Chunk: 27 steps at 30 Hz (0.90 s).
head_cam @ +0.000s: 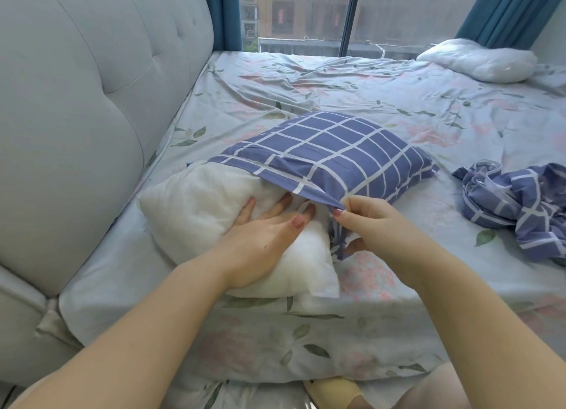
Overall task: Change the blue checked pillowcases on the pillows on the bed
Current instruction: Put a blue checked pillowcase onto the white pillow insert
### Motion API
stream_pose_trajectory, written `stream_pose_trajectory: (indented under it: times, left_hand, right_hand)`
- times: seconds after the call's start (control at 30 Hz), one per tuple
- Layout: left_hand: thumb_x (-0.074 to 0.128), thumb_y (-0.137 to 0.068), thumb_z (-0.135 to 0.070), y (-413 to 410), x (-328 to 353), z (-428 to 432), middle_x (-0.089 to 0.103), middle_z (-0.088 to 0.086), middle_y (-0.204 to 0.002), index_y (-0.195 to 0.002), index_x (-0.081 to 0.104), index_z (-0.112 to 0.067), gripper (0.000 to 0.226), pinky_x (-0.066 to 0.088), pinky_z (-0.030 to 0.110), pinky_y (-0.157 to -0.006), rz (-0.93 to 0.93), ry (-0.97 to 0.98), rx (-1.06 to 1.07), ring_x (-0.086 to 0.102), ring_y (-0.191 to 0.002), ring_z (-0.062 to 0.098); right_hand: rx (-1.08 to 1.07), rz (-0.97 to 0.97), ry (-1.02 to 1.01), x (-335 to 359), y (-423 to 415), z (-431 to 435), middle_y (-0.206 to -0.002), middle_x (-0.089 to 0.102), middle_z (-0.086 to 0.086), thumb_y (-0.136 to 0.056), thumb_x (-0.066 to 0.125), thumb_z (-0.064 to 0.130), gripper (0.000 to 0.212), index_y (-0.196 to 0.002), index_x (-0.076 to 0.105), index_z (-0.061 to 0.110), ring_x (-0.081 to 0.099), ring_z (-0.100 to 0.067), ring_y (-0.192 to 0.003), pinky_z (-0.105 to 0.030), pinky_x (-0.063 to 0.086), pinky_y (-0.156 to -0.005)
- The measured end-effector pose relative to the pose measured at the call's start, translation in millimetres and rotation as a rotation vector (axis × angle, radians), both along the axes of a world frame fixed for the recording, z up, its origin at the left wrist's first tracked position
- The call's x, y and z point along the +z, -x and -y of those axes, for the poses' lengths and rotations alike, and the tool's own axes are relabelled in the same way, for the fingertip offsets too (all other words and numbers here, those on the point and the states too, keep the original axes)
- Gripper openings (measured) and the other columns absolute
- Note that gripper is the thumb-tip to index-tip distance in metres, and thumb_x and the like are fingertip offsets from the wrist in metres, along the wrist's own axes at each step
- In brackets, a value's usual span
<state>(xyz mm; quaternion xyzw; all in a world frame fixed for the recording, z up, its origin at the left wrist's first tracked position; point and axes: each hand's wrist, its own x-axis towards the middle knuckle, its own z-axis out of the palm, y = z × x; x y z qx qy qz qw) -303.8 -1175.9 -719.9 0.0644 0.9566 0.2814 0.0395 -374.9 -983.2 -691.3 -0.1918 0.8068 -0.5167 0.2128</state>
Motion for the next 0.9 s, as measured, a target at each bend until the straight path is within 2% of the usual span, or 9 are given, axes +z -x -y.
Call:
stream_pose_trajectory:
  times: [0.27,0.37,0.43,0.5,0.57,0.6,0.67,0.8,0.9]
  left_hand:
    - [-0.012,-0.077,-0.072,16,-3,-5,0.030,-0.022,-0.155,-0.141,0.042,-0.045,0.088,-0.016,0.025,-0.118,-0.057,-0.213,0.149,0.003,-0.124,-0.026]
    - [-0.006,-0.090,-0.070,18,13,-12,0.027,-0.038,-0.138,-0.114,0.043,-0.059,0.056,-0.010,0.027,-0.121,-0.103,-0.411,0.199,0.006,-0.119,-0.027]
    - [0.001,-0.084,-0.077,19,24,-16,0.032,-0.036,-0.136,-0.097,0.038,-0.060,0.043,0.003,0.033,-0.124,-0.147,-0.603,0.277,0.014,-0.133,-0.015]
    - [0.009,-0.069,-0.091,20,31,-20,0.042,-0.004,-0.151,-0.092,0.046,-0.060,0.054,0.016,0.038,-0.122,-0.149,-0.724,0.355,0.028,-0.144,0.012]
    - [0.011,-0.070,-0.089,24,25,-22,0.055,0.016,-0.132,-0.082,0.065,-0.045,0.071,0.023,0.041,-0.120,-0.109,-0.784,0.403,0.038,-0.138,0.030]
    - [0.014,-0.070,-0.088,25,20,-23,0.058,0.010,-0.129,-0.096,0.069,-0.038,0.079,0.024,0.039,-0.119,-0.081,-0.804,0.421,0.039,-0.138,0.028]
    - [0.022,-0.066,-0.096,28,11,-26,0.045,-0.008,-0.147,-0.142,0.045,-0.030,0.103,0.021,0.032,-0.121,-0.036,-0.867,0.434,0.032,-0.144,0.011]
    - [0.023,-0.062,-0.089,31,10,-32,0.017,-0.015,-0.160,-0.156,0.015,-0.027,0.113,0.006,0.017,-0.116,0.025,-0.852,0.484,0.012,-0.144,-0.002]
    - [0.030,-0.070,-0.085,28,14,-38,0.022,-0.014,-0.159,-0.156,0.022,-0.020,0.107,0.008,0.017,-0.115,0.047,-0.778,0.431,0.018,-0.145,0.000]
  right_hand:
    - [0.046,-0.261,-0.067,-4,-21,20,-0.064,0.032,-0.001,-0.098,0.050,0.021,0.036,-0.072,0.033,0.005,0.031,-0.018,-0.061,-0.035,0.031,-0.060]
    - [0.007,-0.369,0.029,4,-30,26,-0.058,0.031,0.006,-0.099,0.050,0.021,0.037,-0.070,0.031,0.009,0.029,-0.014,-0.058,-0.034,0.029,-0.057]
    - [-0.008,-0.521,0.072,11,-39,30,-0.056,0.033,0.007,-0.099,0.048,0.025,0.036,-0.069,0.032,0.013,0.031,-0.013,-0.054,-0.036,0.030,-0.054]
    - [-0.014,-0.625,0.104,15,-47,35,-0.054,0.034,0.007,-0.096,0.046,0.029,0.033,-0.069,0.030,0.018,0.031,-0.012,-0.051,-0.034,0.031,-0.052]
    - [0.033,-0.647,0.069,12,-50,38,-0.054,0.034,0.008,-0.095,0.045,0.029,0.032,-0.069,0.029,0.021,0.033,-0.014,-0.050,-0.033,0.031,-0.051]
    - [0.075,-0.643,0.008,10,-50,39,-0.054,0.036,0.007,-0.095,0.046,0.029,0.033,-0.069,0.029,0.022,0.036,-0.015,-0.050,-0.035,0.032,-0.052]
    - [0.185,-0.623,-0.135,4,-53,36,-0.055,0.039,0.005,-0.097,0.050,0.026,0.036,-0.068,0.029,0.024,0.041,-0.019,-0.054,-0.037,0.033,-0.054]
    - [0.306,-0.632,-0.325,5,-65,24,-0.059,0.040,0.003,-0.098,0.050,0.034,0.040,-0.067,0.029,0.022,0.042,-0.019,-0.060,-0.028,0.031,-0.055]
    - [0.315,-0.596,-0.418,2,-62,19,-0.064,0.052,-0.001,-0.097,0.046,0.048,0.042,-0.070,0.041,0.017,0.050,-0.018,-0.063,-0.024,0.040,-0.058]
